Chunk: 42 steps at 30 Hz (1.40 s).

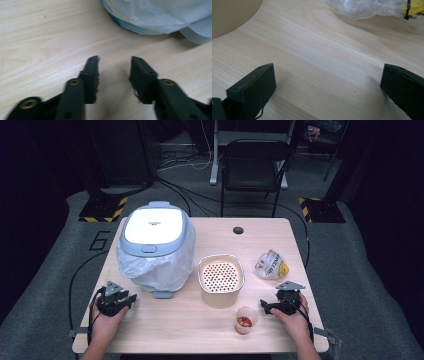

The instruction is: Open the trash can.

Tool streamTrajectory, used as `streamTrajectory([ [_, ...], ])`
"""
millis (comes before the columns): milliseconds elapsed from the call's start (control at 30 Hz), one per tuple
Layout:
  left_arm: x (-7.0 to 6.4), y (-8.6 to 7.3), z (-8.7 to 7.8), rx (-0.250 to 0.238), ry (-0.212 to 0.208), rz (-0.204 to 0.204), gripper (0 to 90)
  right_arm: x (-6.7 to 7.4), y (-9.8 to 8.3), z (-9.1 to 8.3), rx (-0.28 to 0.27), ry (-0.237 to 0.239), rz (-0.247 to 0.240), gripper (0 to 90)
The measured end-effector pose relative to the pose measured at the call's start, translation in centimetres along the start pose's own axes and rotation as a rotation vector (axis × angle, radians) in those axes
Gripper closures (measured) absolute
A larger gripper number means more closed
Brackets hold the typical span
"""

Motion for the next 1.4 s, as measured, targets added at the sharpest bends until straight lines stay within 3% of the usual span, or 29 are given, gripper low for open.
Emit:
streamTrajectory([
  [33, -0.3, 0.4, -0.7, 0.0, -0.01, 0.054, 70.6, 0.0, 0.0, 0.0, 0.0, 0.0, 0.0, 0.0],
  [67, -0.3, 0.4, -0.7, 0.0, -0.01, 0.054, 73.8, 0.0, 0.0, 0.0, 0.0, 0.0, 0.0, 0.0],
  [100, -0.5, 0.9, -1.4, -0.027, -0.007, 0.096, 78.1, 0.0, 0.0, 0.0, 0.0, 0.0, 0.0, 0.0],
  [167, -0.8, 1.1, -1.7, -0.04, -0.019, 0.1, 84.2, 0.0, 0.0, 0.0, 0.0, 0.0, 0.0, 0.0],
  [200, -1.1, 1.6, -2.3, -0.066, -0.012, 0.137, 86.7, 0.0, 0.0, 0.0, -0.001, 0.0, -0.001, 0.0],
  [267, -1.4, 1.7, -2.6, -0.061, -0.025, 0.148, 90.0, 0.0, 0.0, 0.0, -0.001, 0.0, 0.0, 0.0],
  [300, -1.8, 2.0, -3.1, -0.077, -0.018, 0.205, 90.0, 0.0, 0.0, 0.0, 0.0, 0.0, 0.0, 0.0],
  [367, -2.2, 2.1, -3.2, -0.082, -0.032, 0.204, 90.0, 0.0, 0.0, 0.0, -0.001, 0.0, 0.0, 0.0],
  [400, -2.8, 2.3, -3.2, -0.101, -0.03, 0.233, 90.0, 0.0, 0.0, 0.0, 0.0, 0.0, 0.0, 0.0],
  [767, -6.7, 3.4, -3.2, -0.091, -0.121, 0.361, 90.0, 0.0, 0.0, 0.0, 0.0, 0.0, 0.0, 0.0],
  [867, -7.3, 3.7, -3.1, -0.095, -0.12, 0.385, 90.0, 0.0, 0.0, 0.0, 0.0, 0.0, 0.0, 0.0],
  [900, -7.9, 3.9, -3.0, -0.089, -0.114, 0.414, 90.0, 0.0, 0.0, 0.0, 0.0, 0.0, 0.0, 0.0],
  [1100, -9.4, 4.5, -2.5, -0.069, -0.103, 0.483, 90.0, 0.0, 0.0, 0.0, -0.001, 0.0, 0.0, 0.0],
  [1400, -10.3, 5.7, -1.4, -0.066, -0.094, 0.507, 90.0, 0.0, 0.0, 0.0, -0.001, 0.0, 0.0, 0.0],
])
Point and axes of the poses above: each handheld gripper's, and its own axes: z roughly forward along the jaws, y roughly out of its top, x roughly to its left, the point moved 5 cm from there along z, roughly forward along the jaws, and after that the axes turned 2 degrees about y, right-handed, at the moved point
